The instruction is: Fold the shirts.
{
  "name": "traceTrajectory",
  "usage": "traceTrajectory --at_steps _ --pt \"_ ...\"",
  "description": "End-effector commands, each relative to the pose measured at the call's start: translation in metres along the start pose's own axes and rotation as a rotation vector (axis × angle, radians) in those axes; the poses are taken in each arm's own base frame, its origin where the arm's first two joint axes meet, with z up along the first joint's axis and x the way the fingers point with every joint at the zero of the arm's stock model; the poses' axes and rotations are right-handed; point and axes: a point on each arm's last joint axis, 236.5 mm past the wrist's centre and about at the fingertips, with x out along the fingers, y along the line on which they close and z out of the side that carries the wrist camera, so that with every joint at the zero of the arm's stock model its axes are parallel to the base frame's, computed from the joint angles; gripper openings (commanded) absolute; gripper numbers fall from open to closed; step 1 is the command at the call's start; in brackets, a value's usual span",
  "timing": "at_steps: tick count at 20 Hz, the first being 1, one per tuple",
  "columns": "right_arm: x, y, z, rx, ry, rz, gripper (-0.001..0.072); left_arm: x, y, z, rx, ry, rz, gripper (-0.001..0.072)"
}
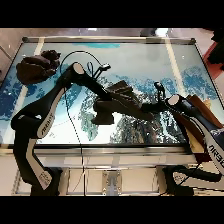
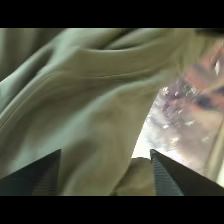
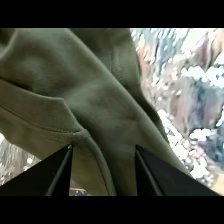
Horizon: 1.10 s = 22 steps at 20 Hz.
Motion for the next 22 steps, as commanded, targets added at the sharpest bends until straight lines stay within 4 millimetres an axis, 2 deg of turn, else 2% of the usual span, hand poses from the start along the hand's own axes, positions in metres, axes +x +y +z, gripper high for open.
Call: traceTrajectory --at_steps 1,4,6,7,9,13,16,17,18,19,20,22 --pt "-0.018 -0.009 0.014 -0.031 -0.031 -0.026 0.0446 0.021 0.007 0.010 0.251 0.035 0.120 0.0575" --pt "-0.043 -0.005 0.044 -0.070 -0.111 -0.030 0.0447 0.028 0.027 0.014 0.306 0.060 0.238 0.0574" --pt "-0.055 0.000 0.059 -0.104 -0.153 -0.031 0.0446 0.025 0.050 0.012 0.310 0.085 0.335 0.0574" --pt "-0.059 0.002 0.063 -0.115 -0.166 -0.031 0.0447 0.023 0.055 0.012 0.311 0.088 0.358 0.0574" --pt "-0.061 0.001 0.067 -0.124 -0.180 -0.038 0.0447 0.023 0.056 0.014 0.312 0.080 0.366 0.0574" --pt "-0.061 0.000 0.069 -0.139 -0.188 -0.043 0.0446 0.020 0.068 0.039 0.355 -0.004 0.445 0.0572" --pt "-0.061 0.000 0.070 -0.139 -0.191 -0.044 0.0446 0.038 0.068 0.026 0.330 0.032 0.410 0.0533" --pt "-0.061 0.000 0.070 -0.139 -0.194 -0.045 0.0446 0.045 0.066 0.019 0.322 0.053 0.392 0.0500" --pt "-0.061 0.000 0.071 -0.139 -0.196 -0.046 0.0446 0.051 0.062 0.015 0.323 0.072 0.374 0.0363" --pt "-0.061 0.000 0.071 -0.139 -0.197 -0.046 0.0446 0.056 0.056 0.013 0.329 0.085 0.359 0.0128" --pt "-0.061 0.000 0.071 -0.140 -0.196 -0.047 0.0446 0.059 0.053 0.014 0.337 0.087 0.356 0.0016" --pt "-0.061 0.000 0.071 -0.139 -0.195 -0.046 0.0446 0.058 0.049 0.020 0.353 0.082 0.360 0.0011"
